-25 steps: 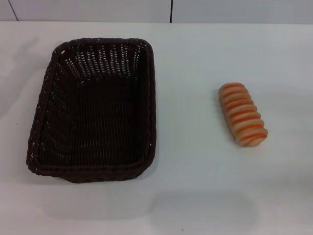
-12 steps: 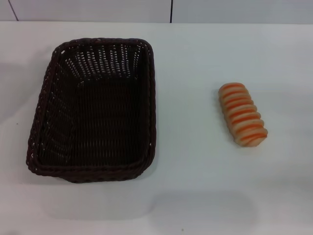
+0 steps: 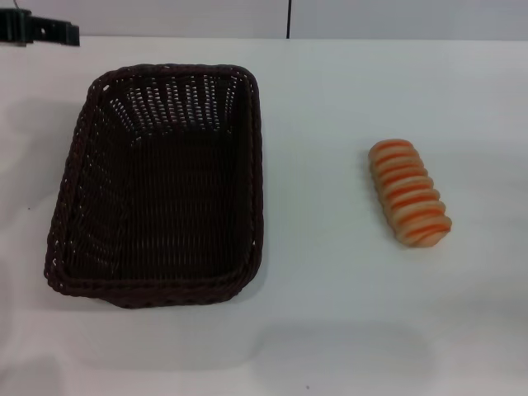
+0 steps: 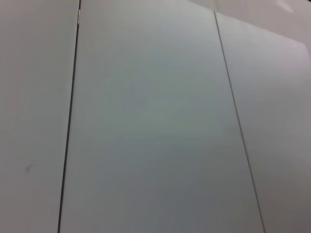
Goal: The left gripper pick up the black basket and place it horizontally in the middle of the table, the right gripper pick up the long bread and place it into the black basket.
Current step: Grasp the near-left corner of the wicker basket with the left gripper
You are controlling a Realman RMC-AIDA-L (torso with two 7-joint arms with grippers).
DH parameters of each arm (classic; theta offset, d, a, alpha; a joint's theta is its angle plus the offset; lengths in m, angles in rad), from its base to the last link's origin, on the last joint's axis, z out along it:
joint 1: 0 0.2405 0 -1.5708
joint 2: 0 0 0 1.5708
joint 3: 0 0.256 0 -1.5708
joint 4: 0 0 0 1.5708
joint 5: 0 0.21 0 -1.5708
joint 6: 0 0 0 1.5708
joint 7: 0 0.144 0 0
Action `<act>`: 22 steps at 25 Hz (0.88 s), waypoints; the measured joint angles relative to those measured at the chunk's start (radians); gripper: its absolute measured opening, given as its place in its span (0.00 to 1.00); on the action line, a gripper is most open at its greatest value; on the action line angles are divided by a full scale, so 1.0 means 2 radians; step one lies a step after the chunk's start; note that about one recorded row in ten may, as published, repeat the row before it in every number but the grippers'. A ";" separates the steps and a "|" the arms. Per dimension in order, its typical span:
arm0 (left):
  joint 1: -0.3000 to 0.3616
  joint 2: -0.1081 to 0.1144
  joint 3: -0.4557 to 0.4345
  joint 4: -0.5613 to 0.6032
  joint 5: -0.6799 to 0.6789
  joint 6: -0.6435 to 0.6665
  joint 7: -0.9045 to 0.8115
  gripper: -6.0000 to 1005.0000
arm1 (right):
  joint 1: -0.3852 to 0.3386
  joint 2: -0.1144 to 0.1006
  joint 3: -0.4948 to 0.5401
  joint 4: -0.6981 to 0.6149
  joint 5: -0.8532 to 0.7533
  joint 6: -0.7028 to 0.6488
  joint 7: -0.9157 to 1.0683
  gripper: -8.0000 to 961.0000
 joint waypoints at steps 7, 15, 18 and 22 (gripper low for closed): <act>-0.021 -0.006 0.036 0.007 0.100 -0.028 -0.021 0.74 | -0.004 0.000 -0.002 0.004 0.000 0.000 0.000 0.70; -0.023 -0.007 0.075 0.010 0.126 -0.061 -0.043 0.73 | -0.003 0.000 -0.003 0.005 -0.001 0.000 0.000 0.70; -0.023 -0.007 0.083 0.010 0.134 -0.071 -0.049 0.73 | -0.002 0.000 -0.002 0.005 -0.001 0.000 0.000 0.70; -0.024 -0.007 0.092 0.016 0.148 -0.084 -0.056 0.72 | 0.000 0.000 -0.001 0.005 -0.001 0.001 -0.001 0.70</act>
